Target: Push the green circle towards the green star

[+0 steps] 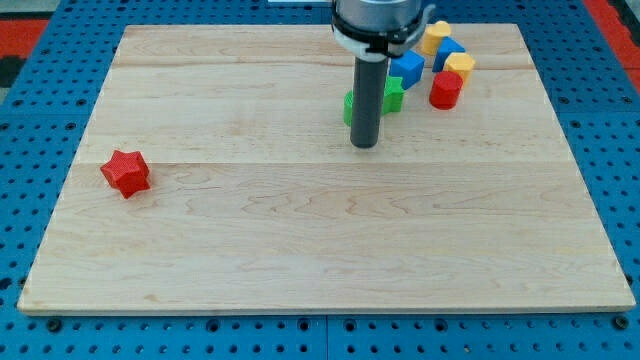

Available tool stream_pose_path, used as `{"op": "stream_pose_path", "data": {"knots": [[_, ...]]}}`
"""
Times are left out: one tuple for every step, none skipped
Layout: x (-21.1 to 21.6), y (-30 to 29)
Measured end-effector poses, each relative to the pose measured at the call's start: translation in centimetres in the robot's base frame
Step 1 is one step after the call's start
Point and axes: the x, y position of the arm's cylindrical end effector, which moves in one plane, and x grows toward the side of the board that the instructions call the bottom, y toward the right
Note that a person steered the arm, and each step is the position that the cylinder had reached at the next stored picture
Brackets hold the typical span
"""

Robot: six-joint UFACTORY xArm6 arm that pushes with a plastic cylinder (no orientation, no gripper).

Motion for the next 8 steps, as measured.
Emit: {"op": "stream_pose_path", "data": {"knots": [[-0.4, -3.0], [-4.2, -0.8], [-5.1, 7.2], [0.0, 8.1], [6.3, 5.8], [7.4, 2.5], [8.1, 0.3], [12.6, -5.3]]}}
